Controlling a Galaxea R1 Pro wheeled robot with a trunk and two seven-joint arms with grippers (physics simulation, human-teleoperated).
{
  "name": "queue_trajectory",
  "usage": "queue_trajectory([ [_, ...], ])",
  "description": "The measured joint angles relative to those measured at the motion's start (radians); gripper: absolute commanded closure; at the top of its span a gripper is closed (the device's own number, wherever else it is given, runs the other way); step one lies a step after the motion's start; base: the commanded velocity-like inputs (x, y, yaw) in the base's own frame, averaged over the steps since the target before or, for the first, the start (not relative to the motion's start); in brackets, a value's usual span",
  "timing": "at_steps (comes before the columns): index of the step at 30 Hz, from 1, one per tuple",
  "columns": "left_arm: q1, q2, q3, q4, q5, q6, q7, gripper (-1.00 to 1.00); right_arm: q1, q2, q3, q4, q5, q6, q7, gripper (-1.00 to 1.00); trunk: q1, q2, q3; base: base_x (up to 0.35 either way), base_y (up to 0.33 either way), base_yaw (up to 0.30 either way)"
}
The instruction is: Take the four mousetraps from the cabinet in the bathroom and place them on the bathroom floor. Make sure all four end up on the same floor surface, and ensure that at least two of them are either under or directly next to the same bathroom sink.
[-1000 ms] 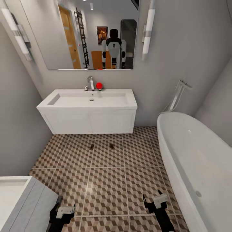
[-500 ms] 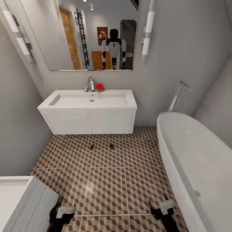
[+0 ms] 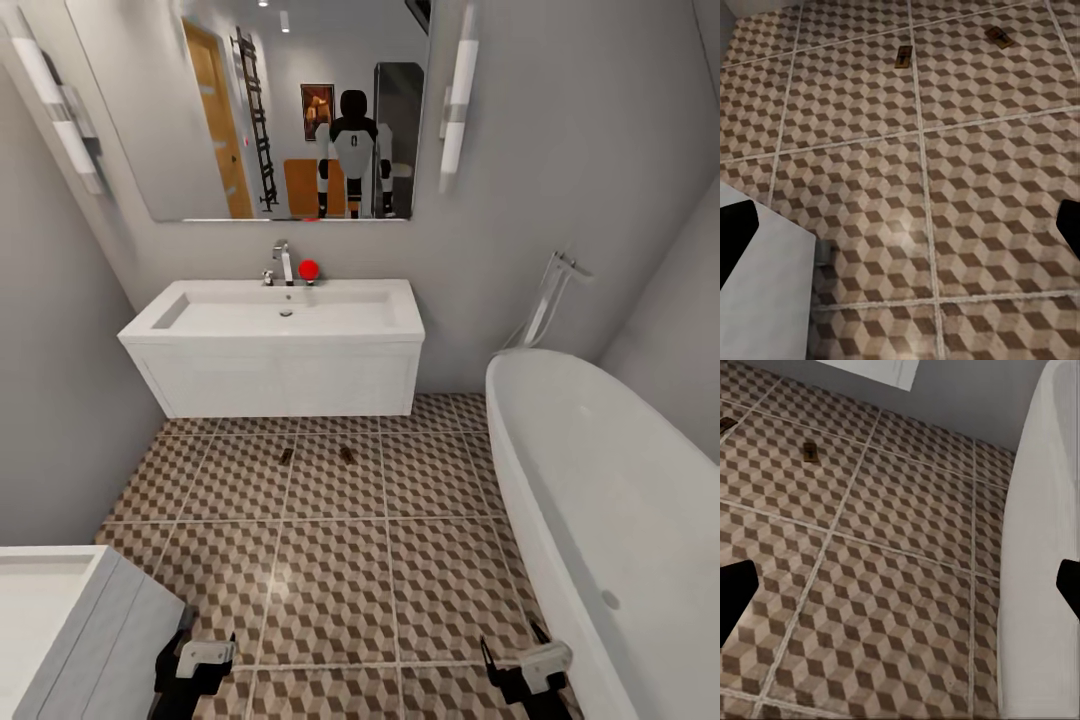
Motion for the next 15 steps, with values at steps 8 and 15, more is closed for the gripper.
queue_trajectory([
  [8, 0.000, -0.004, 0.000, 0.000, 0.003, 0.082, 0.004, -1.00, 0.001, 0.000, -0.002, 0.000, -0.149, 0.013, -0.001, -1.00, -0.027, 0.050, 0.022, 0.000, 0.000, 0.000],
  [15, 0.000, -0.004, 0.000, 0.000, 0.005, 0.106, 0.005, -1.00, 0.001, 0.003, 0.001, -0.001, -0.174, 0.058, 0.003, -1.00, -0.027, 0.050, 0.022, 0.000, 0.000, 0.000],
])
